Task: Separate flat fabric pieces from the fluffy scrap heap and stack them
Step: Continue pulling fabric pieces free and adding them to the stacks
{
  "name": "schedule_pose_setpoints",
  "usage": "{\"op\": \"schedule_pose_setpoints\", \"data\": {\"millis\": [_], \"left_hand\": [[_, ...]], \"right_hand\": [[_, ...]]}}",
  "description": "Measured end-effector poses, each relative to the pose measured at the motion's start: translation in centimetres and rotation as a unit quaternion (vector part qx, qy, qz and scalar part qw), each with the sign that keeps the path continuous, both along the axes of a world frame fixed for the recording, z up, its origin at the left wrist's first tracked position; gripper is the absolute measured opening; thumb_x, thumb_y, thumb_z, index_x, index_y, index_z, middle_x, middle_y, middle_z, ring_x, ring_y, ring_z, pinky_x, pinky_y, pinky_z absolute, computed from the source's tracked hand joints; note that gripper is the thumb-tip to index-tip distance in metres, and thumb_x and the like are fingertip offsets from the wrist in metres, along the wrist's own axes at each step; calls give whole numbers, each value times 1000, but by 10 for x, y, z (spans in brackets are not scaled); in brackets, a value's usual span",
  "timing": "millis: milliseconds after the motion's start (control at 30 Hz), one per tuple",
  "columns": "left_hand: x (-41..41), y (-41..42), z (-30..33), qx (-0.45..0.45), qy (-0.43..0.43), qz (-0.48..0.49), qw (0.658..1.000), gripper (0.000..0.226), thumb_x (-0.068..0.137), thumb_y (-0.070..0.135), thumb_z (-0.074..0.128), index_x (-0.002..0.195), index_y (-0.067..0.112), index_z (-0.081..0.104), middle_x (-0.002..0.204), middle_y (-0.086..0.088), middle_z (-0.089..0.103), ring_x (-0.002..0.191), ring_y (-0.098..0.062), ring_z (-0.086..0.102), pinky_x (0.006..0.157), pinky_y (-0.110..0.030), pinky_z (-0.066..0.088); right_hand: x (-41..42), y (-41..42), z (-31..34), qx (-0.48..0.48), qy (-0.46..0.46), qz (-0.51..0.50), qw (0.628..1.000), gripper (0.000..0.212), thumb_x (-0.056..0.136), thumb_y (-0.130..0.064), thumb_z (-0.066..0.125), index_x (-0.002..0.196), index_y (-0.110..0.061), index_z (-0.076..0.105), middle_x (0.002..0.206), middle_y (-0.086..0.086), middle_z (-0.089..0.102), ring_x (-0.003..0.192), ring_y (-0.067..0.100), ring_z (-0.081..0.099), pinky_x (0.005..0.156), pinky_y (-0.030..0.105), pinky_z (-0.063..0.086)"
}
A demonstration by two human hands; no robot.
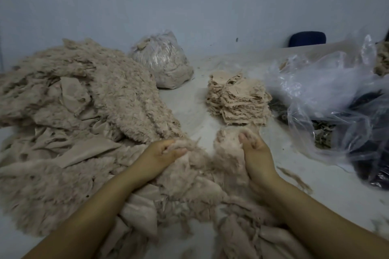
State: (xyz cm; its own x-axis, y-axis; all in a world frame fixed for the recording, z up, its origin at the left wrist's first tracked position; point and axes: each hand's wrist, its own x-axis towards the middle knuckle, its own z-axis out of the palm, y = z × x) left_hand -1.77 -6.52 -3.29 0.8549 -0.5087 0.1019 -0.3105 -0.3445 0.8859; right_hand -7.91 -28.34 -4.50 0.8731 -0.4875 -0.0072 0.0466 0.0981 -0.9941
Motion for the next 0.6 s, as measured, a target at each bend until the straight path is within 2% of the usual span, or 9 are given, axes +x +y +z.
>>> {"op": "schedule_pose_setpoints", "data": {"millis": [33, 100, 167, 200, 267, 333, 433, 500, 600], "left_hand": [[0, 2, 1, 6, -2, 4, 1000, 29, 84, 46, 64, 85, 18, 67, 104, 0, 66, 106, -16, 61, 94, -30, 47], [-1, 2, 5, 30, -38, -7, 999, 49, 80, 58, 62, 64, 12, 58, 81, -12, 58, 85, -24, 61, 82, -31, 47], [-6, -9, 13, 26, -70, 0, 997, 38, 76, 57, 59, 68, 21, 68, 88, -7, 63, 86, -18, 61, 80, -29, 46], [-10, -17, 17, -5, -64, 9, 998, 34, 74, 56, 58, 74, 25, 71, 90, -6, 67, 88, -18, 62, 80, -29, 47], [-18, -39, 19, -105, 38, -2, 994, 35, 73, 54, 63, 84, 23, 74, 89, -5, 72, 87, -18, 67, 80, -31, 52], [-23, -62, 14, -195, 172, -33, 965, 32, 79, 40, 68, 101, 16, 70, 95, -6, 73, 92, -20, 68, 80, -31, 55], [-17, -79, 10, -302, 284, 57, 908, 18, 93, 14, 55, 104, 1, 62, 91, -18, 72, 80, -29, 71, 68, -39, 59], [-10, -79, 9, -343, 344, 87, 870, 23, 97, 10, 45, 91, -1, 64, 78, -17, 71, 67, -25, 71, 56, -31, 58], [-9, -80, 10, -335, 426, 37, 840, 41, 100, 23, 40, 83, 0, 69, 74, -14, 72, 64, -20, 71, 54, -25, 56]], "right_hand": [[1, -2, 2, -8, 8, -13, 1000, 16, 97, -24, 52, 110, -20, 62, 90, -1, 62, 75, -2, 58, 67, 12, 45], [4, -5, 7, -10, 2, -16, 1000, 11, 96, -25, 56, 104, -20, 63, 102, 2, 64, 85, 4, 60, 72, 16, 44], [5, -2, 13, -55, -16, -17, 998, 6, 93, -25, 60, 97, -22, 60, 108, 8, 63, 93, 16, 62, 75, 24, 49], [5, 1, 16, -106, -26, -17, 994, 14, 90, -26, 63, 102, -22, 57, 110, 8, 62, 95, 19, 62, 78, 29, 51], [6, 6, 17, -209, -52, 1, 977, 32, 87, -26, 66, 115, -27, 51, 107, -4, 61, 95, 10, 62, 82, 31, 52], [3, 12, 16, -228, -59, 96, 967, 41, 90, -19, 61, 124, -35, 44, 104, -10, 62, 90, 4, 64, 82, 30, 54], [-2, 16, 16, -60, -51, 228, 970, 52, 95, 1, 47, 128, -39, 44, 111, -2, 64, 85, 13, 70, 68, 30, 57], [-3, 10, 18, -39, -74, 177, 981, 46, 94, 2, 47, 117, -38, 50, 116, -3, 61, 81, 13, 71, 64, 24, 55], [4, -4, 20, -225, -49, 80, 970, 29, 89, -21, 63, 112, -35, 54, 106, -9, 59, 80, 10, 63, 69, 21, 51]]}}
